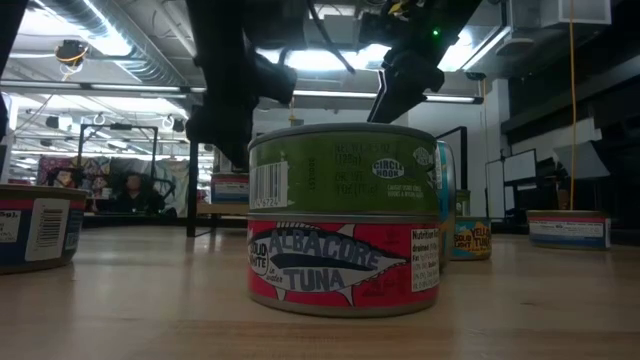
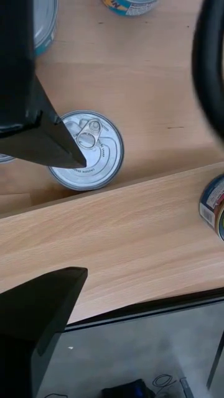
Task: Stack canned seafood by type on shelf
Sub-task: Put the yellow blue tuna can on the shelf
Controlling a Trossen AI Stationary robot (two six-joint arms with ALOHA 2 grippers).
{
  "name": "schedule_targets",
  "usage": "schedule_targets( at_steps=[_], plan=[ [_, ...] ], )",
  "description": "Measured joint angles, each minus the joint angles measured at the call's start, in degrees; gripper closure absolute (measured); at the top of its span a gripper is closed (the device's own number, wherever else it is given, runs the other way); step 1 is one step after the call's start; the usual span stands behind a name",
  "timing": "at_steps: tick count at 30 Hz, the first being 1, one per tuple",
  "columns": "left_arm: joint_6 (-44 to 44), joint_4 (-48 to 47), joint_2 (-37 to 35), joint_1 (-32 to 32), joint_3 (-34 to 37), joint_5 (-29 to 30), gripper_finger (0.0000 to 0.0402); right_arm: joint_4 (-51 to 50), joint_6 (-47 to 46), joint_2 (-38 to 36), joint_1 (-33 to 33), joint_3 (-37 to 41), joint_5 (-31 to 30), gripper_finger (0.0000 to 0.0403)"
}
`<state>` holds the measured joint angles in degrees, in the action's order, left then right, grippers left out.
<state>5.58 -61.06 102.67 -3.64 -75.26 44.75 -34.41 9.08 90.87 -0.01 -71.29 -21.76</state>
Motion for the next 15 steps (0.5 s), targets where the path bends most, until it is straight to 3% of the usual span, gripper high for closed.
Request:
schedule_targets(
  at_steps=[15],
  plan=[
    [1.8,0.0,-0.1,-6.7,-0.4,0.1,0.0125,-0.2,0.0,0.0,0.0,0.0,0.0,0.0130]
  ],
)
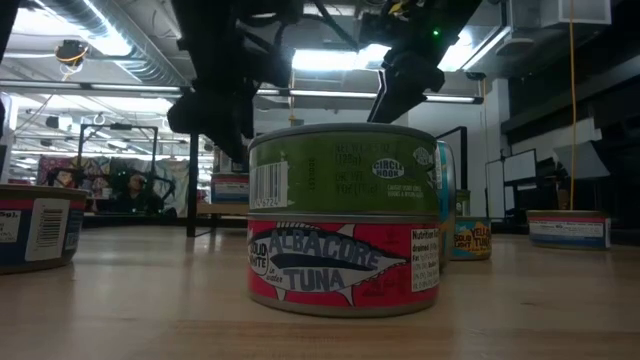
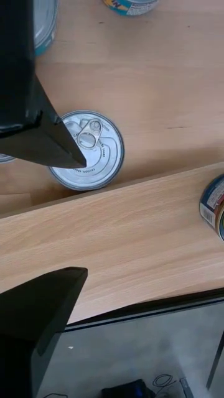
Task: Stack canned seafood by type on shelf
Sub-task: Put the yellow blue tuna can on the shelf
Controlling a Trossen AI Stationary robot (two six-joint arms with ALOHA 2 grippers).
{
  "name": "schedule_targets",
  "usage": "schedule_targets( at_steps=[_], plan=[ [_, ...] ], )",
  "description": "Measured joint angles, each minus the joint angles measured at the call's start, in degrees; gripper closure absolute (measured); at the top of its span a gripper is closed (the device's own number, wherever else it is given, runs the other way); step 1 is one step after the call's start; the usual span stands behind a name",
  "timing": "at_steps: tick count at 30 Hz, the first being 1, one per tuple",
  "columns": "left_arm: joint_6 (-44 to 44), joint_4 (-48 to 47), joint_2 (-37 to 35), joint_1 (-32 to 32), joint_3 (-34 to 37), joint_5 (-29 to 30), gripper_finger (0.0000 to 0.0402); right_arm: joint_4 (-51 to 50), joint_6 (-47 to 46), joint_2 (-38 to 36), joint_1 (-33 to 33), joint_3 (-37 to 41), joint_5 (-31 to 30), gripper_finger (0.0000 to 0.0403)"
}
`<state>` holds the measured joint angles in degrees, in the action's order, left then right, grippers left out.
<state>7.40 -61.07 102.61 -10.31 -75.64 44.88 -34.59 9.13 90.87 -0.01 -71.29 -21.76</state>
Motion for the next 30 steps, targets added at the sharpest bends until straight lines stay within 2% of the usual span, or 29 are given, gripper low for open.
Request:
schedule_targets(
  at_steps=[12,14,17,22,26,30],
  plan=[
    [-0.1,0.1,0.0,-5.6,-9.6,-0.2,0.0125,-8.6,-1.6,0.0,0.0,0.0,0.0,0.0130],
    [0.0,0.2,0.0,-6.6,-11.6,-2.7,0.0125,-8.6,-1.6,0.0,0.0,0.0,0.0,0.0130],
    [1.1,0.2,-0.1,-7.9,-13.9,-10.2,0.0125,-8.5,-1.7,0.0,0.0,0.0,1.0,0.0130],
    [9.0,1.4,-0.1,-9.1,-15.5,-21.5,0.0125,-8.5,-0.5,0.0,0.0,0.0,7.8,0.0130],
    [13.9,1.3,-0.1,-9.9,-15.5,-25.9,0.0125,-8.5,5.0,0.0,0.0,0.0,16.9,0.0130],
    [14.4,0.4,-0.1,-10.6,-15.5,-28.8,0.0125,-8.5,10.2,0.0,0.1,0.0,26.3,0.0130]
  ],
)
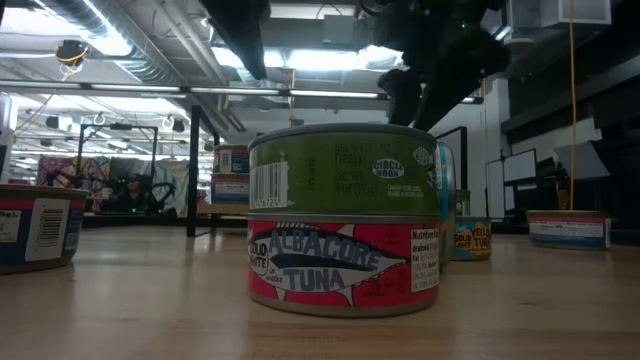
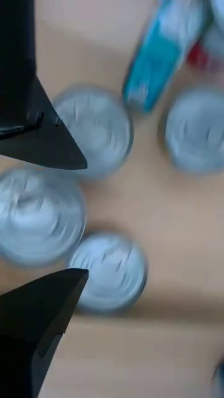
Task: Stack canned seafood by type on shelf
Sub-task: Put the yellow blue tuna can on the shelf
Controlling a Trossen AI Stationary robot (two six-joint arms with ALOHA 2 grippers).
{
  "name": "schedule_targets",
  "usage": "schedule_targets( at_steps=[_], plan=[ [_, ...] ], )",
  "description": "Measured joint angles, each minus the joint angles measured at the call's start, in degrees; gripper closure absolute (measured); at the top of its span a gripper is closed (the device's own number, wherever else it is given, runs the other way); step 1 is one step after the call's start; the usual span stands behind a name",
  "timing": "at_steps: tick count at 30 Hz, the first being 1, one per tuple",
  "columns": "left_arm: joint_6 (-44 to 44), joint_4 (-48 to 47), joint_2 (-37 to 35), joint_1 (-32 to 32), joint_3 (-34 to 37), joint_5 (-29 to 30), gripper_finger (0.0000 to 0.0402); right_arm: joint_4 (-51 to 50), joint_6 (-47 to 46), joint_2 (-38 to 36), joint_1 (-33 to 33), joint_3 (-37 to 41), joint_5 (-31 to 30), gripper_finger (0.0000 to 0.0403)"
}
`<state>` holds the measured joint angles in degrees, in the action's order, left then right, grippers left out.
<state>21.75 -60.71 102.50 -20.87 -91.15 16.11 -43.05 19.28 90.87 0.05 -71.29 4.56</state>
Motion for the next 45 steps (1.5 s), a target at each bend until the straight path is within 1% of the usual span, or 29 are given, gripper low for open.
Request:
schedule_targets(
  at_steps=[7,10,13,16,18,21,26,28,38,45],
  plan=[
    [-0.6,-4.9,0.0,-0.1,0.0,0.0,0.0125,0.8,3.9,0.0,0.0,0.0,17.6,0.0130],
    [-1.8,-5.2,0.0,-0.1,0.0,0.9,0.0125,2.4,4.0,0.0,0.5,0.0,21.3,0.0130],
    [-3.1,-5.2,0.0,-0.1,0.0,1.1,0.0125,3.9,7.5,0.0,2.0,0.0,20.4,0.0130],
    [-3.3,-5.2,0.0,-0.1,0.0,1.2,0.0125,4.1,14.1,0.1,5.0,0.0,18.7,0.0130],
    [-3.3,-5.4,0.0,-0.1,0.0,1.3,0.0125,4.1,18.8,0.1,7.1,0.0,17.1,0.0130],
    [-3.3,-6.1,0.0,0.0,0.0,1.3,0.0125,4.7,23.0,0.1,10.2,0.0,13.7,0.0130],
    [-3.3,-6.0,0.0,0.0,0.0,1.6,0.0125,8.0,23.5,1.1,13.3,0.0,9.6,0.0130],
    [-3.2,-6.0,0.0,0.0,0.0,1.7,0.0125,9.8,23.5,2.1,13.8,0.0,9.6,0.0130],
    [-0.3,-4.1,0.0,0.0,0.0,1.7,0.0125,11.4,23.2,9.4,16.6,0.1,8.5,0.0130],
    [0.3,-2.7,0.0,-0.3,0.0,1.7,0.0125,13.4,24.4,9.7,16.4,0.0,8.5,0.0130]
  ],
)
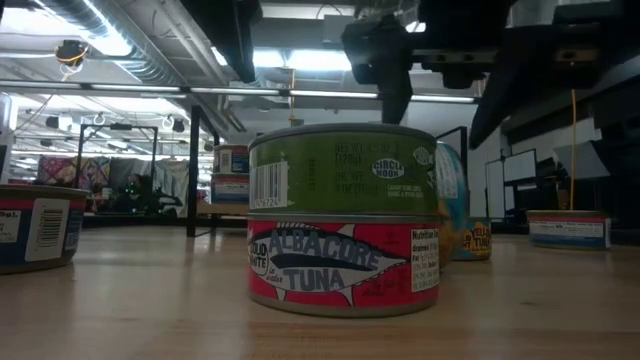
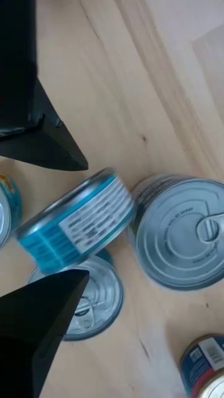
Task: Stack canned seafood by type on shelf
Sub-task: Put the yellow blue tuna can on the shelf
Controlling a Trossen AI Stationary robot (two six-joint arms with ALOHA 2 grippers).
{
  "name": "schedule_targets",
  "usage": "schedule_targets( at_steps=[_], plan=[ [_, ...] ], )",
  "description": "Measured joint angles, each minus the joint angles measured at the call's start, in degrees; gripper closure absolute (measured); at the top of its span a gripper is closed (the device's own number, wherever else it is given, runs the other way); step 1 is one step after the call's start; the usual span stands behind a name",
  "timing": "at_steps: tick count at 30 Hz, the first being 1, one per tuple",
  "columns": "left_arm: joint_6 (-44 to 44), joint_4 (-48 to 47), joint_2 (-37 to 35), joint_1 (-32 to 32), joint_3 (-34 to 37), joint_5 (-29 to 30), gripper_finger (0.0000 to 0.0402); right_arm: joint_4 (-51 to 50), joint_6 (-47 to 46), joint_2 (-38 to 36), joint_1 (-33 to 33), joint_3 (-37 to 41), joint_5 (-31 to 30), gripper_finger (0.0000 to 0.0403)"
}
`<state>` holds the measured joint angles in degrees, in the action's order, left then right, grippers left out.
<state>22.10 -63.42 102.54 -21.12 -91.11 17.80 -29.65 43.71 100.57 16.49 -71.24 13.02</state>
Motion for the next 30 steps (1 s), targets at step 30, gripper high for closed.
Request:
schedule_targets(
  at_steps=[30],
  plan=[
    [-0.5,-0.3,0.0,0.0,0.0,0.0,0.0125,0.9,11.9,4.5,0.0,0.0,-5.0,0.0145]
  ],
)
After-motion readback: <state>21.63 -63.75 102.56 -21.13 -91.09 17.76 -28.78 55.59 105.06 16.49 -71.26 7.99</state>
